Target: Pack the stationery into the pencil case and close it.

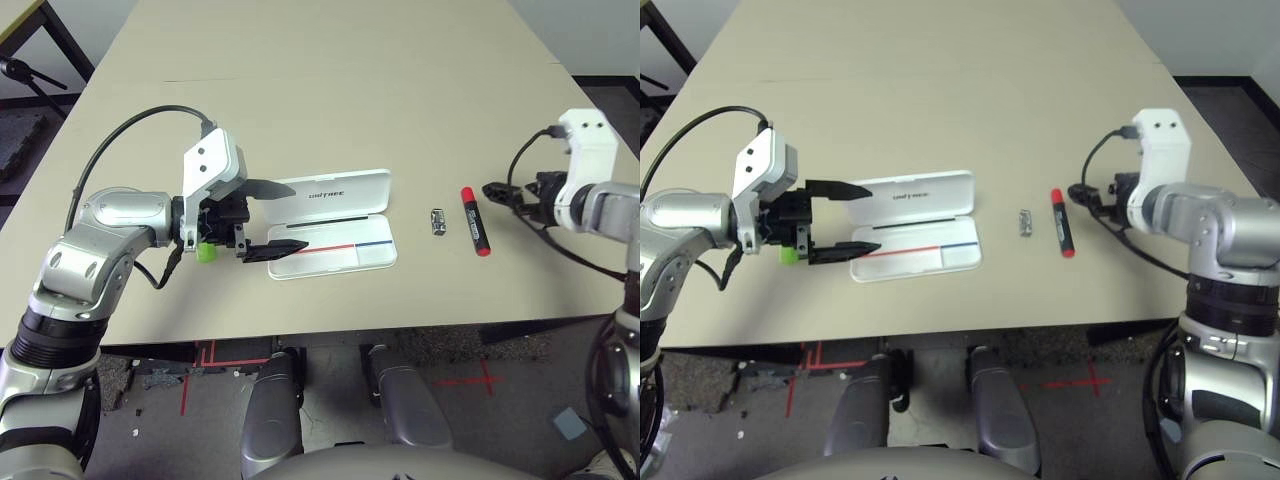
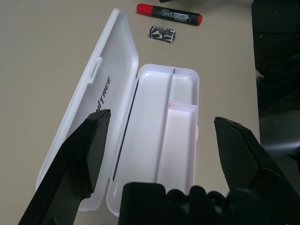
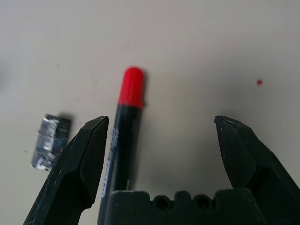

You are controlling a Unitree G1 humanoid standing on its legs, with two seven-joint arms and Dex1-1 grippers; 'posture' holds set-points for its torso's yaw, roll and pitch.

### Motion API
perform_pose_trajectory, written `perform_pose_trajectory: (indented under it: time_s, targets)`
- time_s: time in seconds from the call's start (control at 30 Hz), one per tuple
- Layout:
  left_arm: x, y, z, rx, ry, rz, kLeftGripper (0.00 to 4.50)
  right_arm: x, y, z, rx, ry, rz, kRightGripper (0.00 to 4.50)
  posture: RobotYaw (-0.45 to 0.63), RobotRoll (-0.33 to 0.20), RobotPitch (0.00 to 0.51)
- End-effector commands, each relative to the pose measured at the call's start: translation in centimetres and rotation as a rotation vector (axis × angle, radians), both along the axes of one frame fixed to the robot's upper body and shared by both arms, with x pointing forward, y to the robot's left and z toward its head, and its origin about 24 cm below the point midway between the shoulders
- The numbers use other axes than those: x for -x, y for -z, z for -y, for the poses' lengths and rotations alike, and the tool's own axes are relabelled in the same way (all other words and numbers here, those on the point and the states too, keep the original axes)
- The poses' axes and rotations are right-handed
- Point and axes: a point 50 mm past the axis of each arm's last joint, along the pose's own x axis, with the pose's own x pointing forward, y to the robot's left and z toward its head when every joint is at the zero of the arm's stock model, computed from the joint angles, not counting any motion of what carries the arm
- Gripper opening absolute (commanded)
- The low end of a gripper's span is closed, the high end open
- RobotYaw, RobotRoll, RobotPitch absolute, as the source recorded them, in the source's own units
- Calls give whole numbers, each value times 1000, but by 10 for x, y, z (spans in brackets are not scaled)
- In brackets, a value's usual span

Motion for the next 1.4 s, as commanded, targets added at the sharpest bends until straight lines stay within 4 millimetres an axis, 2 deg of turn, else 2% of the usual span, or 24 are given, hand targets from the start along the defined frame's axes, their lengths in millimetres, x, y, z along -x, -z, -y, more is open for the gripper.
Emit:
perform_pose_trajectory:
  time_s: [0.03,0.4,0.5,0.8,1.07,1.4]
  targets:
    - [0,2,3,-24,17,3,4473,2,8,-7,21,-14,-19,4500,-177,0,196]
    - [2,3,5,-28,12,1,4473,0,35,-10,94,-11,-108,4500,-159,0,207]
    - [4,4,5,-29,10,-2,4500,-2,33,-9,102,-15,-99,3865,-155,0,211]
    - [5,4,5,-30,3,-6,4500,-9,14,3,175,-38,-54,599,-148,0,212]
    - [5,4,5,-34,-4,-6,4500,-18,-15,8,252,-159,35,512,-138,0,202]
    - [5,1,-7,-65,-28,3,4500,-4,-57,-13,414,-819,124,512,-130,0,199]
